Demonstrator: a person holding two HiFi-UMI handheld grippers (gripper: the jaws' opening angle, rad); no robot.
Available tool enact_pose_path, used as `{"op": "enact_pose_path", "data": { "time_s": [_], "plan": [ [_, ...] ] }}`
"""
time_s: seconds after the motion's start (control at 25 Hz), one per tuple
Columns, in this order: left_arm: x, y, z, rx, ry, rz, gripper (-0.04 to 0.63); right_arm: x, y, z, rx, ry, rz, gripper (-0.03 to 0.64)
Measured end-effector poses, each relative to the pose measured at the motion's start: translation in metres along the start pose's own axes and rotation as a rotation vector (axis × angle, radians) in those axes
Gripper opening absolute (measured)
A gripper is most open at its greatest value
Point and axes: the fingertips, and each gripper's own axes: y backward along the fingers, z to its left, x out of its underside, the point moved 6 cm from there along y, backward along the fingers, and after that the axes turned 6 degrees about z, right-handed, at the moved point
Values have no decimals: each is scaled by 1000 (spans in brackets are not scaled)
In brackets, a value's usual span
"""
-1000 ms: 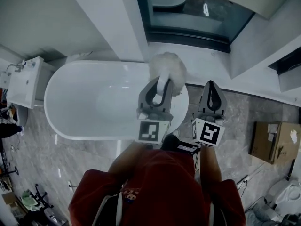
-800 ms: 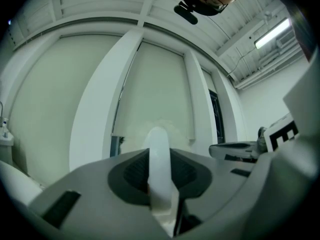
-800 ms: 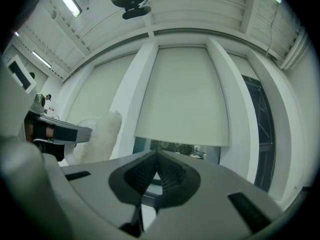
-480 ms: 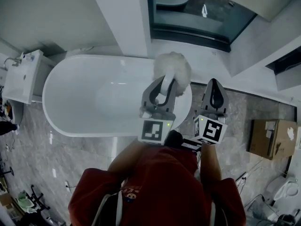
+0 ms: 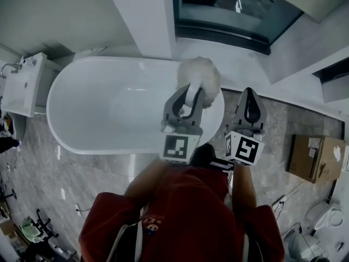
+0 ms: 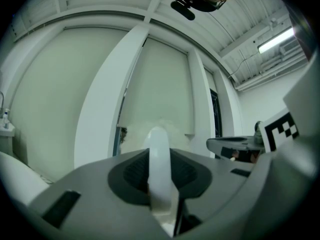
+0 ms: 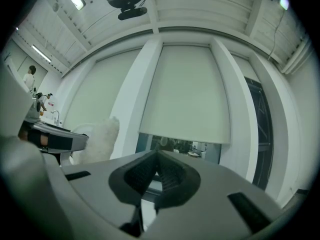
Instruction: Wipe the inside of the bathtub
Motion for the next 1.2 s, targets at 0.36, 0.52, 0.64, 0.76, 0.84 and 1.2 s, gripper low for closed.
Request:
{"op": "enact_pose_path", "data": {
  "time_s": [0.36,0.52,0.64,0.76,0.84,1.2],
  "plan": [
    [29,-44,-14,-62,24,80,97,31,-44,-28,-84,1,34,11],
    [46,-65,-17,-95,38,131,97,45,-67,-35,-140,12,53,11],
    [64,-81,-18,-116,52,178,97,59,-80,-38,-176,14,68,11],
    [86,-94,-19,-138,70,229,97,78,-92,-42,-208,12,98,11],
    [105,-103,-17,-147,68,266,97,93,-100,-45,-228,6,120,11],
    [204,-138,-10,-174,114,436,97,171,-136,-45,-318,11,211,11]
  ]
}}
